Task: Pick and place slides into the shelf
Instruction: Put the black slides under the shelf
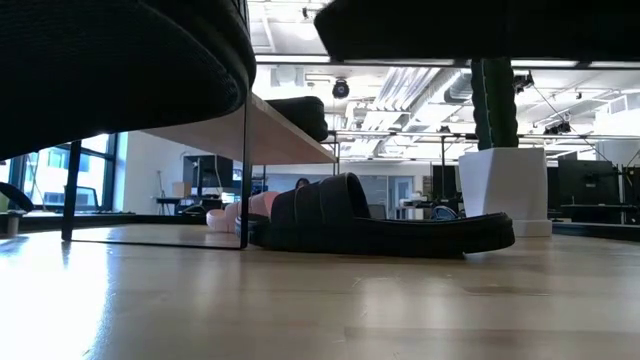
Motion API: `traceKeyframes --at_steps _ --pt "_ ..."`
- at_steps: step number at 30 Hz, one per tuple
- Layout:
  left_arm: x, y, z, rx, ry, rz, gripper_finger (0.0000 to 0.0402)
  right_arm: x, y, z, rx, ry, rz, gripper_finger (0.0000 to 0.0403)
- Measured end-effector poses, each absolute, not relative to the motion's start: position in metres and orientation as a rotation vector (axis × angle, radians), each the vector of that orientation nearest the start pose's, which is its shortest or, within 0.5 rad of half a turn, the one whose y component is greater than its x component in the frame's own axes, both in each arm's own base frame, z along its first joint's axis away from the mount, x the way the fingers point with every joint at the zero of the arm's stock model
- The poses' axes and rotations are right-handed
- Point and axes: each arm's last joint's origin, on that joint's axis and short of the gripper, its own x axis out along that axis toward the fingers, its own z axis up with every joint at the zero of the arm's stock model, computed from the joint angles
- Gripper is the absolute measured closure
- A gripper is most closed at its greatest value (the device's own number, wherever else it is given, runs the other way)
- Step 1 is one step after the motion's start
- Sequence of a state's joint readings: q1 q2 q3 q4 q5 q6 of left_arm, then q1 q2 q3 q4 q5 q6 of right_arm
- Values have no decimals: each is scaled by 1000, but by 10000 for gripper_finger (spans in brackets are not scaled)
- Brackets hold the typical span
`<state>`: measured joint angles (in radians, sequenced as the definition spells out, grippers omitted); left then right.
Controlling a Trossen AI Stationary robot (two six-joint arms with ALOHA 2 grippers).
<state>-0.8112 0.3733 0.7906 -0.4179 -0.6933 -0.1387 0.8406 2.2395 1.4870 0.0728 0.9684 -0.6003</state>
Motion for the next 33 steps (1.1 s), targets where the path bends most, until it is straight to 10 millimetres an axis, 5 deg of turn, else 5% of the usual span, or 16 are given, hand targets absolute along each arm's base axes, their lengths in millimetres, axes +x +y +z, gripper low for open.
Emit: traceKeyframes --at_steps 8,20,33 --pt "58 -34 354 -135 12 -118 394 336 329 133 -1107 466 26 256" --pt "58 -34 353 -132 15 -118 394 332 324 129 -1328 529 25 256" --pt "58 -32 350 -133 36 -51 394 326 334 129 -1279 491 110 230"
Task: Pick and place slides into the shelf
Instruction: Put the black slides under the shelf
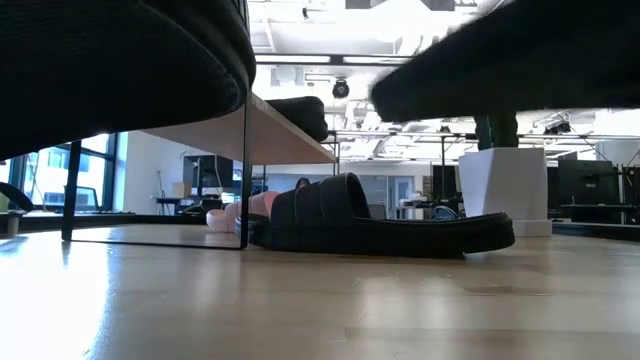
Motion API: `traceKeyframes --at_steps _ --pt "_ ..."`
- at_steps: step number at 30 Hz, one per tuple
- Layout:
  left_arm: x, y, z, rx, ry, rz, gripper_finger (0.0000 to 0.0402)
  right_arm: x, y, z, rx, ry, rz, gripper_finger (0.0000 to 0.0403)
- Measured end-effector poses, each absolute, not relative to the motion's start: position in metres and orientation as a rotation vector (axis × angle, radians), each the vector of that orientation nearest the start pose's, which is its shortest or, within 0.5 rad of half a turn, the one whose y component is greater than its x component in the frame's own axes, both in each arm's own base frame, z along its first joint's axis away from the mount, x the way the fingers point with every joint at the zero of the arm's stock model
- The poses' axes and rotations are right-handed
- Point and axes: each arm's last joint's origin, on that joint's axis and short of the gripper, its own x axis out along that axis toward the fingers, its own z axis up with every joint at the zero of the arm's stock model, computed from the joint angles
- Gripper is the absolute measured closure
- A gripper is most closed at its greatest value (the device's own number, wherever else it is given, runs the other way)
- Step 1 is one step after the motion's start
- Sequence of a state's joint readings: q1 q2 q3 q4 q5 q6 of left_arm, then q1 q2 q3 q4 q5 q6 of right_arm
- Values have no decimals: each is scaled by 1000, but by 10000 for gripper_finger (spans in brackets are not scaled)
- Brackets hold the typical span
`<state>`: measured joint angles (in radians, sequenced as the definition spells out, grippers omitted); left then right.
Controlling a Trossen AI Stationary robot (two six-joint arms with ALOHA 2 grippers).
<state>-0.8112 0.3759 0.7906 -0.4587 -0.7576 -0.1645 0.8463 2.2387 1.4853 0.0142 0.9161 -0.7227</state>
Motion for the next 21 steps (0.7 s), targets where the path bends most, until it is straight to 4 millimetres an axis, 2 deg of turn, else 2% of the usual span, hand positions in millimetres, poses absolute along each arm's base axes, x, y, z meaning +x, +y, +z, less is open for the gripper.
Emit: traceKeyframes --at_steps 7,11,17,21 --pt "58 -32 350 -185 34 -29 394 323 339 132 -1362 464 120 189" --pt "58 -32 350 -208 35 -29 394 326 339 131 -1369 454 204 187" --pt "58 -32 350 -236 36 -28 394 329 334 132 -1472 468 154 187" --pt "58 -32 350 -241 36 -28 394 331 333 132 -1458 461 185 187"
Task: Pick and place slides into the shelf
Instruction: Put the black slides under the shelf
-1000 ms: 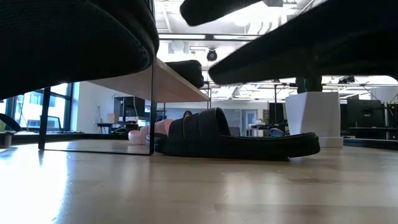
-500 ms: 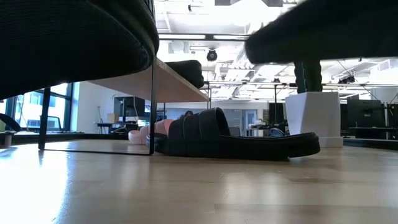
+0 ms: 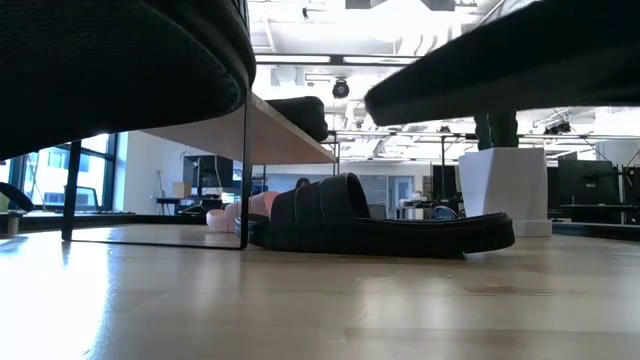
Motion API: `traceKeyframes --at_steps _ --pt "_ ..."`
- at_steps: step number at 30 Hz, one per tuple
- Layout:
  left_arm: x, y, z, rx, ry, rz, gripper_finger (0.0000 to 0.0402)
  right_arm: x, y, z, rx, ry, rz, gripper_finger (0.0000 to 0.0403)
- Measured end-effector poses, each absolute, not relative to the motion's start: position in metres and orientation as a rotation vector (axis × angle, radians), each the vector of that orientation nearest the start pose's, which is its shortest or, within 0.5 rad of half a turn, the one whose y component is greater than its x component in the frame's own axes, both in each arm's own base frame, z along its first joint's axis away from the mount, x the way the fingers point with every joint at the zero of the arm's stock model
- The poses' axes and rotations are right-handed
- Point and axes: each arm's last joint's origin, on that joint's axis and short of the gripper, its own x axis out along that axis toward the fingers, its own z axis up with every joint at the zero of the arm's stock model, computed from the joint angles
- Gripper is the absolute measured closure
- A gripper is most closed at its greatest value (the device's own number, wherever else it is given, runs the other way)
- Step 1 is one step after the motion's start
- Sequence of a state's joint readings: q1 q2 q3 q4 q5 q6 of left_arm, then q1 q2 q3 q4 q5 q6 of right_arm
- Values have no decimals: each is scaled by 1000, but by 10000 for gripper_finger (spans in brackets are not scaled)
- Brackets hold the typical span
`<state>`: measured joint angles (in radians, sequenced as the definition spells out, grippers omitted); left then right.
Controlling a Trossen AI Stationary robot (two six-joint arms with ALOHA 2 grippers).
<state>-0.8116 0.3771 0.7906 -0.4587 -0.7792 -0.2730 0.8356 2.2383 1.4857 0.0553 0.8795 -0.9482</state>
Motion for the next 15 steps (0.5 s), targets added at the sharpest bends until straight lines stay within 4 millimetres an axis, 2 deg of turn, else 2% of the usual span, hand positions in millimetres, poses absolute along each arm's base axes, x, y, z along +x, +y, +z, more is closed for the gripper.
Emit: traceKeyframes --at_steps 15 --pt "59 -33 349 -250 51 -25 394 350 319 133 -1452 439 255 187"
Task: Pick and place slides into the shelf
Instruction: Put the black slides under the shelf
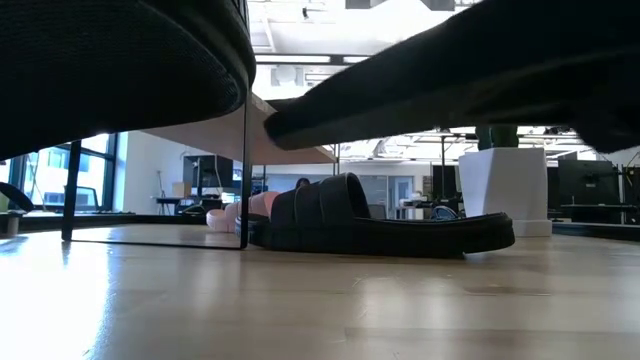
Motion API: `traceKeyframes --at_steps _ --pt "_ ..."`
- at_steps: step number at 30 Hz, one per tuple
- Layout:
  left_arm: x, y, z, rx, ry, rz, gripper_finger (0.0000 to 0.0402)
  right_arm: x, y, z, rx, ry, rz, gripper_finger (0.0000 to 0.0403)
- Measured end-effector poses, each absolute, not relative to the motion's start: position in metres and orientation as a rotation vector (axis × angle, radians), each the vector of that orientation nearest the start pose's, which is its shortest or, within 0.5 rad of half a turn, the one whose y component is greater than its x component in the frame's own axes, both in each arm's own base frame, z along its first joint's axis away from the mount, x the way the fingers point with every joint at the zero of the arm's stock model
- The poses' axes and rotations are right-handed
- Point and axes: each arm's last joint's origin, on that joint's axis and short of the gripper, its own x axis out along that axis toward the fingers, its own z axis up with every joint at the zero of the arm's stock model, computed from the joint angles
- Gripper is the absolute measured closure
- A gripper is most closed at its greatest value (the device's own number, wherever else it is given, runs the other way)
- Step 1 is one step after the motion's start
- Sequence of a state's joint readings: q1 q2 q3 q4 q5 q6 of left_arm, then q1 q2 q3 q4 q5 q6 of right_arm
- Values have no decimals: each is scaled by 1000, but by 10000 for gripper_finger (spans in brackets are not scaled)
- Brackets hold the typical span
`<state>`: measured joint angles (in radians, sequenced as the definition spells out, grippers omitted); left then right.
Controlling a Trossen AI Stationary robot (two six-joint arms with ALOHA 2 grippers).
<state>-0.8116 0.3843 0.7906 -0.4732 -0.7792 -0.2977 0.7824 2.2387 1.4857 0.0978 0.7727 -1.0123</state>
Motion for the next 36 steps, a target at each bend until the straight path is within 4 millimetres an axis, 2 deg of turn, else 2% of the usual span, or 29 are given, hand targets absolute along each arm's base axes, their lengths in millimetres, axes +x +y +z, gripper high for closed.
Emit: traceKeyframes --at_steps 11,25,36 --pt "59 -33 349 -250 51 -25 394 365 308 135 -1437 410 291 187" --pt "59 -33 349 -249 51 -25 394 369 309 140 -1414 347 314 188" --pt "59 -33 349 -249 51 -25 394 371 307 139 -1392 335 365 234"
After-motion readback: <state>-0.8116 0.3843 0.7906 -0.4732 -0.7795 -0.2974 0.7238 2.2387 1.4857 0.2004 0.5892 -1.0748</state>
